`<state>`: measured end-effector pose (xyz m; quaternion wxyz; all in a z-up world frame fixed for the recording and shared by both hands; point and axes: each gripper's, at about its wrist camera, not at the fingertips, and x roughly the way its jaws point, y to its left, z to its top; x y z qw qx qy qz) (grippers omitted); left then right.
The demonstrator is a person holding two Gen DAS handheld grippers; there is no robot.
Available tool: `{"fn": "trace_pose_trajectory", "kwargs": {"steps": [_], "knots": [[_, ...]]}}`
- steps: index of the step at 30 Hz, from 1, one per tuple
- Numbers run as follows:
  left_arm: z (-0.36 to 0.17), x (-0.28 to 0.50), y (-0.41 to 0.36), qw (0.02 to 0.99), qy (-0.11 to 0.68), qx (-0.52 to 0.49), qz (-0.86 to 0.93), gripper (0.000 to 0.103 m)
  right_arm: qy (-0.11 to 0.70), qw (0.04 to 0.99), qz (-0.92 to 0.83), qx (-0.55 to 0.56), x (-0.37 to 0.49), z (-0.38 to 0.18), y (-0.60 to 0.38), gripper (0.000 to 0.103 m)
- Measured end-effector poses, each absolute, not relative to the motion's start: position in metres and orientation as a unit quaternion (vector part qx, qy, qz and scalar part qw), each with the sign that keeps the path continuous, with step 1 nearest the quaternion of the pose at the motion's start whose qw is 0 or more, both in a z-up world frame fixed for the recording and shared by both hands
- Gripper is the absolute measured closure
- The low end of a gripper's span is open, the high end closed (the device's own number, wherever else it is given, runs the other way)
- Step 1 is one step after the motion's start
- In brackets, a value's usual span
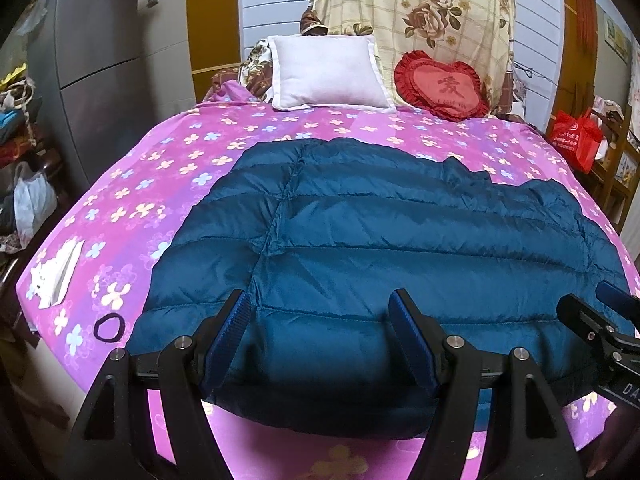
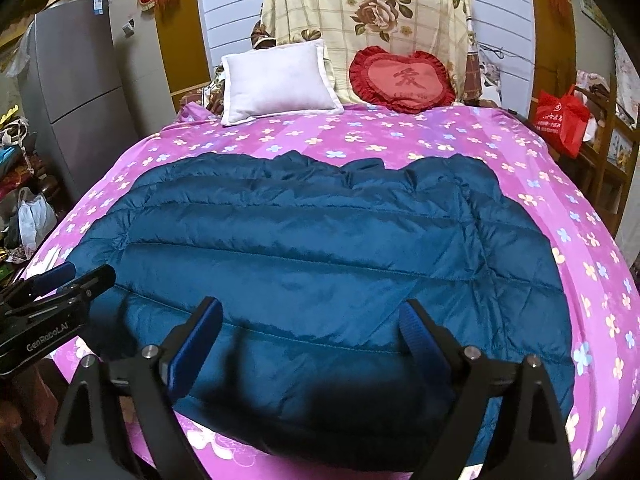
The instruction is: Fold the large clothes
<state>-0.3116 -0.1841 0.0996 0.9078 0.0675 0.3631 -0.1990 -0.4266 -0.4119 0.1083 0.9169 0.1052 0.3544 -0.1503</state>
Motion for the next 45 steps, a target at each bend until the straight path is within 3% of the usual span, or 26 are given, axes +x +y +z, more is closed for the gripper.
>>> {"fn": "trace_pose_trajectory", "kwargs": {"steps": [45], "knots": [[0.089, -0.311, -0.202, 0.899, 0.378, 0.078, -0.207, 0.05, 0.356, 0.914, -0.15, 0.124, -0.42, 0.099, -0.417, 0.01]]}}
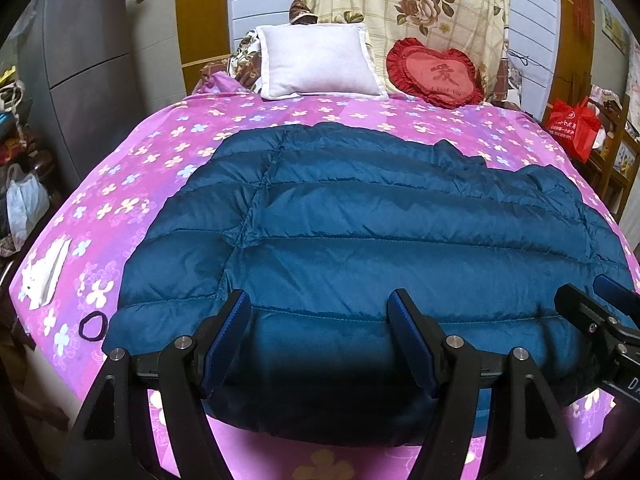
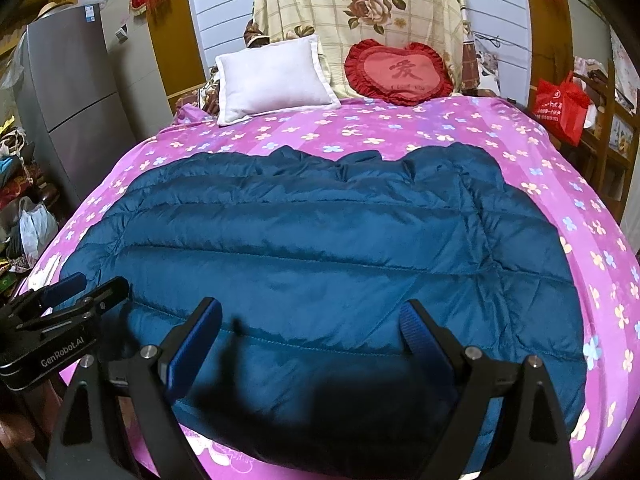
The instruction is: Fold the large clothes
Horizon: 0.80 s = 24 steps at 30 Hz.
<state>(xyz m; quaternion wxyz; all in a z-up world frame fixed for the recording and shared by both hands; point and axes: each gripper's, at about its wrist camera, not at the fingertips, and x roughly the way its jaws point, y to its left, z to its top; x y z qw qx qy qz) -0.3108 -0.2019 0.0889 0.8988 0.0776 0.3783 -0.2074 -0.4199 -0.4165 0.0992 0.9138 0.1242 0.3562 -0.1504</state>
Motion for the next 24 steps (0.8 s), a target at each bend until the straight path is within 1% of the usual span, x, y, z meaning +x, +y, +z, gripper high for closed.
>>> {"fn": "trace_pose_trajectory", "kwargs": {"steps": [24], "knots": [[0.0878, -0.3099, -0.2039, 0.897, 0.382, 0.077, -0.207, 0.05, 0.359, 0.913, -0.147, 0.127, -0.4179, 0.0963, -0.4153, 0.01]]}}
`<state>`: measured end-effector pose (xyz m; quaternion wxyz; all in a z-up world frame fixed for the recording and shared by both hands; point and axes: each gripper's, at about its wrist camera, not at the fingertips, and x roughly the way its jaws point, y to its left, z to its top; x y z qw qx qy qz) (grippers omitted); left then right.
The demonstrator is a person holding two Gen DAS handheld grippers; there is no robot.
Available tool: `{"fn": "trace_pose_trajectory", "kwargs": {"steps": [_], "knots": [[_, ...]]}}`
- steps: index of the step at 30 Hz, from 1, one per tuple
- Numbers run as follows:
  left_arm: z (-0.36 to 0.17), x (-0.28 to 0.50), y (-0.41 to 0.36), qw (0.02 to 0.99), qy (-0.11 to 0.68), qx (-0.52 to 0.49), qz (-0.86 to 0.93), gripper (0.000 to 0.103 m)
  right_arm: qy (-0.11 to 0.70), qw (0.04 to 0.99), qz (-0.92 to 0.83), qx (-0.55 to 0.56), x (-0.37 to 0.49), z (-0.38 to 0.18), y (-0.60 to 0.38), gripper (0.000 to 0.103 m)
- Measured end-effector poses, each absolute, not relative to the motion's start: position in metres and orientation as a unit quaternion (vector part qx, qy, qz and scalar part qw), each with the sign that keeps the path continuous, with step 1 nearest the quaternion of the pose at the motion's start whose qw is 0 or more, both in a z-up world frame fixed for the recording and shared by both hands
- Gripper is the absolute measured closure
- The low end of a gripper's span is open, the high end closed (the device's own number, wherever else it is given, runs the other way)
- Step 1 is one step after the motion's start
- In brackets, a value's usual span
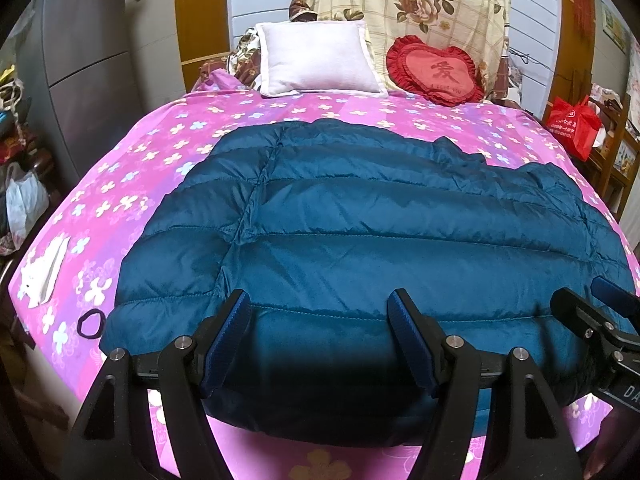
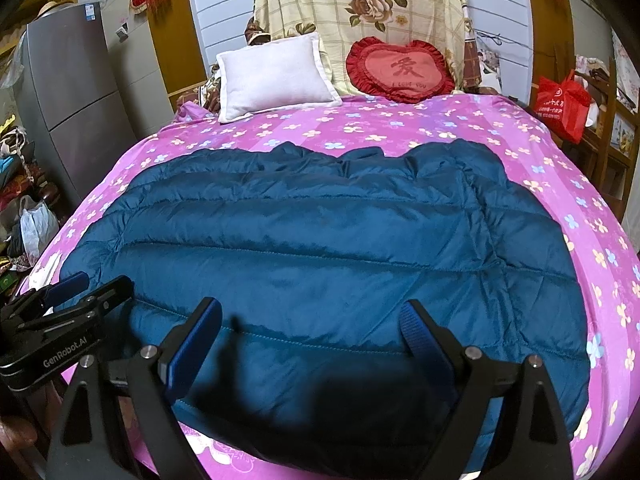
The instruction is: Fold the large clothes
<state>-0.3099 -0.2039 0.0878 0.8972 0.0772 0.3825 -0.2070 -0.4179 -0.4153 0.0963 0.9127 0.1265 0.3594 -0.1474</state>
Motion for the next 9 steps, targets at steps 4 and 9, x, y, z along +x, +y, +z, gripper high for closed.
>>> {"fn": "trace_pose_trajectory", "kwargs": {"steps": [4, 9], "knots": [[0.0874, -0.3097, -0.2038, 0.897, 0.382, 0.077, -0.208, 0.05, 0.362, 0.912, -0.146, 0.125, -0.4157, 0.0951, -0.4134, 0.01], [0.0874, -0.308, -0.2023, 0.897, 0.381, 0.071, -0.215, 0.05, 0.363, 0.912, -0.144, 0.124, -0.4152, 0.0947, -0.4132, 0.01]]}}
